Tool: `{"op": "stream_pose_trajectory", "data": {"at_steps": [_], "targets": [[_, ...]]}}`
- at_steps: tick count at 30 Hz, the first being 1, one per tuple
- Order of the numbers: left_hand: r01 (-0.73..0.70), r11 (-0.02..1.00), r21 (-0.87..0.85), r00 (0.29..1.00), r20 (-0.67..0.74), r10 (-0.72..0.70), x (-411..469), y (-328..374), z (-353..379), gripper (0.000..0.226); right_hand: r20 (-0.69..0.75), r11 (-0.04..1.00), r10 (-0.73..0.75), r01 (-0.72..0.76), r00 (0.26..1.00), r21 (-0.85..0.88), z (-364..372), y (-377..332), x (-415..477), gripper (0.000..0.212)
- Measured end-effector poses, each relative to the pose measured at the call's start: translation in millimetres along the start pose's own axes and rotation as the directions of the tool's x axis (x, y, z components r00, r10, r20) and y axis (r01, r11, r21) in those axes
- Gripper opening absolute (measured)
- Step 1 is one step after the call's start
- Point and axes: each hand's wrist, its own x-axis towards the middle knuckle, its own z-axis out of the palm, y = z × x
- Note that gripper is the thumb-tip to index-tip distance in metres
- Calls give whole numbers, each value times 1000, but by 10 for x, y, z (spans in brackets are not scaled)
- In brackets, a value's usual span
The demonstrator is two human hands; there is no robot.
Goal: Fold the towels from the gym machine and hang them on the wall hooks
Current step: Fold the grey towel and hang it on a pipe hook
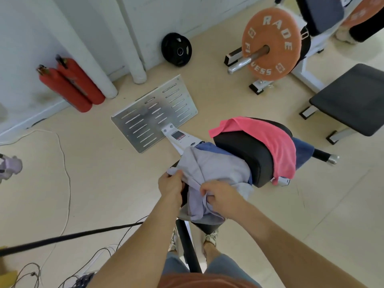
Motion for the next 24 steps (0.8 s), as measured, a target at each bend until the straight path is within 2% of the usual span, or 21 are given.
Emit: {"op": "stream_pose_trajectory", "data": {"at_steps": [2, 4, 6, 9, 12, 14, 16, 18, 20, 22, 24], "targets": [[-159, 987, -21, 985, 65, 160, -128, 227, 2, 8, -19, 993, 34, -31, 999, 118, -294, -62, -141, 22], [-255, 957, -138, 939, 203, 279, -376, 496, -44, 6, -91, 972, 38, -16, 995, 234, -645, -144, -315, 18], [-320, 931, -175, 867, 343, 362, -670, 728, -134, 5, -200, 939, 58, 15, 978, 344, -996, -252, -497, 22], [-440, 890, -121, 724, 539, 431, -1070, 915, -263, 18, -319, 853, 77, 103, 945, 511, -1414, -546, -715, 36], [-533, 839, -107, 602, 648, 465, -1426, 1044, -341, 22, -441, 789, 57, 230, 896, 570, -1626, -861, -839, 34], [-590, 796, -134, 575, 622, 531, -1570, 1096, -375, 22, -495, 765, 70, 272, 866, 584, -1675, -994, -883, 29], [-623, 765, -163, 596, 535, 599, -1621, 1123, -410, 18, -511, 689, 93, 316, 854, 652, -1695, -1076, -931, 20], [-650, 738, -180, 601, 472, 645, -1653, 1139, -463, 9, -519, 662, 67, 351, 852, 662, -1700, -1132, -979, 19], [-681, 713, -170, 581, 468, 666, -1706, 1142, -512, 4, -530, 658, 39, 378, 847, 652, -1688, -1163, -1004, 23], [-715, 681, -156, 551, 474, 687, -1746, 1134, -543, 9, -538, 640, 31, 397, 842, 658, -1671, -1170, -997, 24], [-732, 664, -155, 540, 463, 703, -1765, 1117, -565, 13, -538, 580, 70, 404, 840, 707, -1652, -1164, -974, 22]]}}
